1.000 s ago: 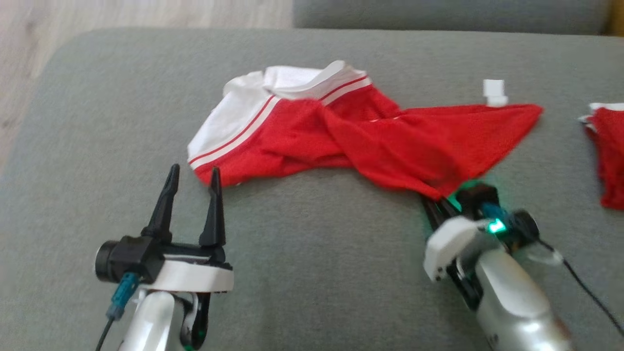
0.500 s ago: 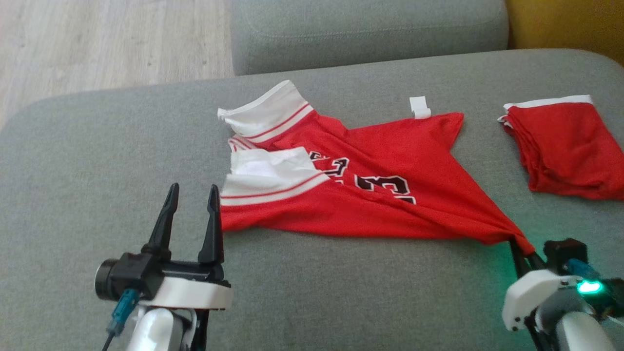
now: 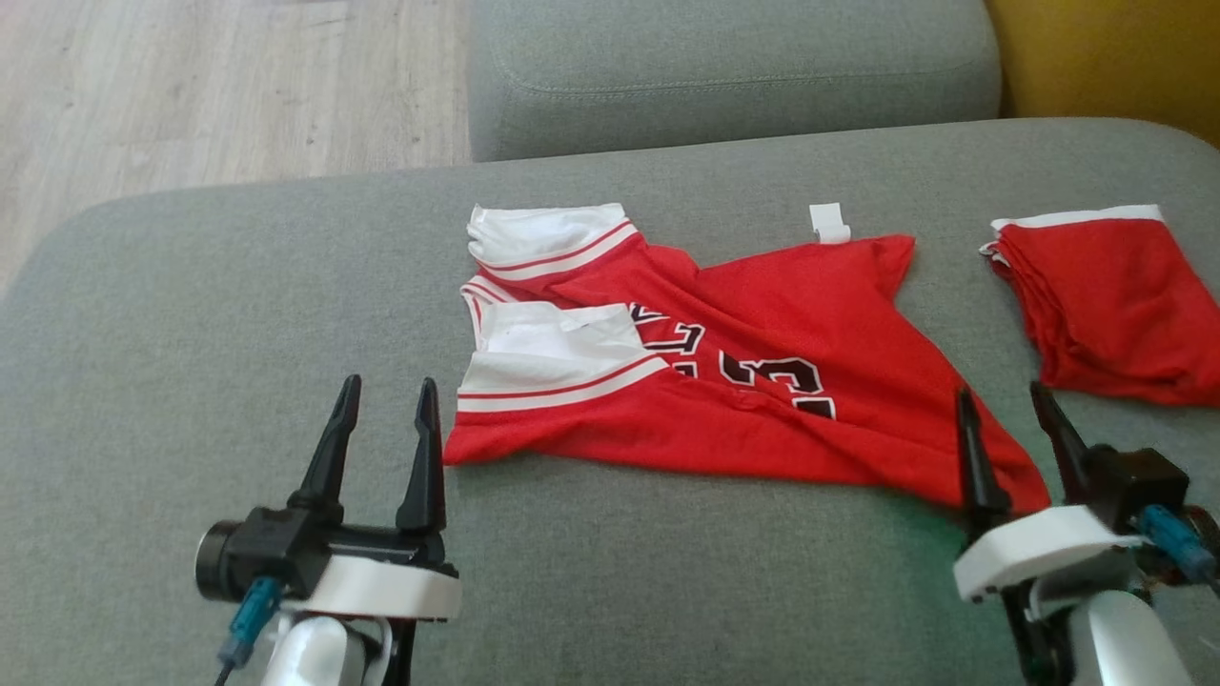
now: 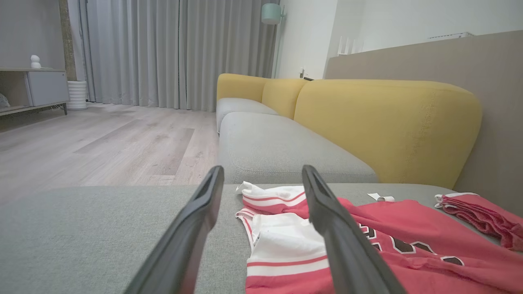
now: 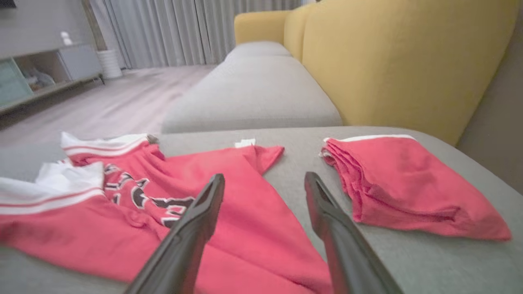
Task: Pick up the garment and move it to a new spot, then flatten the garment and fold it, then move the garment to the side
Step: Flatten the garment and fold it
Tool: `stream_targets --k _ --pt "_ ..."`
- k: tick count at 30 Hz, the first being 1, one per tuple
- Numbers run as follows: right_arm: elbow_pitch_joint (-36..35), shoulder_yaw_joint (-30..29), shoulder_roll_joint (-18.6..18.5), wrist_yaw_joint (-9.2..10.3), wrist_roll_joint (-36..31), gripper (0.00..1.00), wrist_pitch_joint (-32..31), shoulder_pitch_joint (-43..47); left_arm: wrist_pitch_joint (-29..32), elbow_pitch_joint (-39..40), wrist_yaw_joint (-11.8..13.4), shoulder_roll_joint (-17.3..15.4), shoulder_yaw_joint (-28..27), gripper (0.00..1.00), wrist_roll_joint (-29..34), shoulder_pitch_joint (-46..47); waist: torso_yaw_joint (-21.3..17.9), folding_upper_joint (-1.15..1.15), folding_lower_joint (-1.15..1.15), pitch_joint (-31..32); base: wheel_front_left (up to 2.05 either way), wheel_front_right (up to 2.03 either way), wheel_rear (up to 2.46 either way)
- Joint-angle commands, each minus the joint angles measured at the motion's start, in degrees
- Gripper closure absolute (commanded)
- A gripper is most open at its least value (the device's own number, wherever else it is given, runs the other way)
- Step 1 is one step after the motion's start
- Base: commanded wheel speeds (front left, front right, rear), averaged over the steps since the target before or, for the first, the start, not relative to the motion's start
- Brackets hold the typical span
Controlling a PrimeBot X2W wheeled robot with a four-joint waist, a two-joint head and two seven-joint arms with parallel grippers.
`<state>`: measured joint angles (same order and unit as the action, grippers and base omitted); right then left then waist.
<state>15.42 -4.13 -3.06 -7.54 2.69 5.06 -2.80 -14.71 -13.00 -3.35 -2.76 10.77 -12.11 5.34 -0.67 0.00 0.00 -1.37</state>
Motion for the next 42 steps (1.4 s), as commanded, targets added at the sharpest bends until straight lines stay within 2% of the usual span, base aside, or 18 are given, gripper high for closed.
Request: stream_targets --k 1,8,14,19,22,26,29,35,39,42 --pt "-2.8 2.2 0.0 0.05 1.2 0.0 1.6 -1.2 -0.3 1.7 0.2 -0.1 -1.5 0.0 -0.1 1.5 0.2 0.0 0.0 0.1 0.0 0.0 0.0" --pt "-4.7 7.9 0.2 0.05 6.4 0.0 5.6 0.1 -0.3 1.9 0.5 -0.1 -0.6 0.0 -0.5 1.5 0.8 0.0 0.0 -0.6 0.0 0.0 0.0" --pt "-4.0 9.8 0.2 0.05 7.9 0.0 6.7 -0.7 -0.3 1.7 0.4 -0.1 -0.7 0.0 0.0 2.0 0.3 0.0 0.0 -1.7 0.0 0.0 0.0" --pt "-3.6 9.9 0.2 0.05 8.6 0.0 7.5 -1.7 -0.3 0.3 -0.9 -0.9 -0.5 0.0 1.0 4.7 -0.8 0.0 0.0 -3.3 0.0 0.0 0.0" --pt "-3.2 9.7 0.2 0.05 8.9 0.0 7.9 -2.3 1.0 -2.2 -2.3 -2.8 0.9 0.0 1.3 8.2 -1.7 0.0 0.0 -4.6 0.0 0.0 0.0" --pt "-2.7 9.6 0.2 0.05 9.3 0.0 8.6 -3.4 7.3 -5.7 -3.8 -6.7 4.2 0.0 -0.3 15.8 -3.0 0.0 0.0 -6.6 0.0 0.0 0.0" --pt "-2.4 9.6 0.2 0.05 9.7 0.0 9.0 -4.3 13.3 -8.1 -4.1 -11.1 8.6 0.0 -3.0 22.8 -4.0 0.0 0.0 -8.2 0.0 0.0 0.0" --pt "-1.5 10.7 0.2 0.05 10.4 0.0 9.6 -6.3 25.3 -11.0 -4.1 -22.1 22.4 0.0 -16.2 34.6 -5.9 0.0 0.0 -10.7 0.0 0.0 0.0" --pt "-0.9 11.7 0.2 0.05 11.3 0.0 9.8 -7.3 30.4 -10.8 -4.1 -27.0 30.5 0.0 -25.6 39.3 -7.3 0.0 0.0 -11.8 0.0 0.0 0.0" --pt "-0.4 12.3 0.2 0.05 11.7 0.0 9.9 -8.0 32.4 -10.5 -4.1 -30.3 36.1 0.0 -30.0 42.3 -8.2 0.0 0.0 -12.5 0.0 0.0 0.0"
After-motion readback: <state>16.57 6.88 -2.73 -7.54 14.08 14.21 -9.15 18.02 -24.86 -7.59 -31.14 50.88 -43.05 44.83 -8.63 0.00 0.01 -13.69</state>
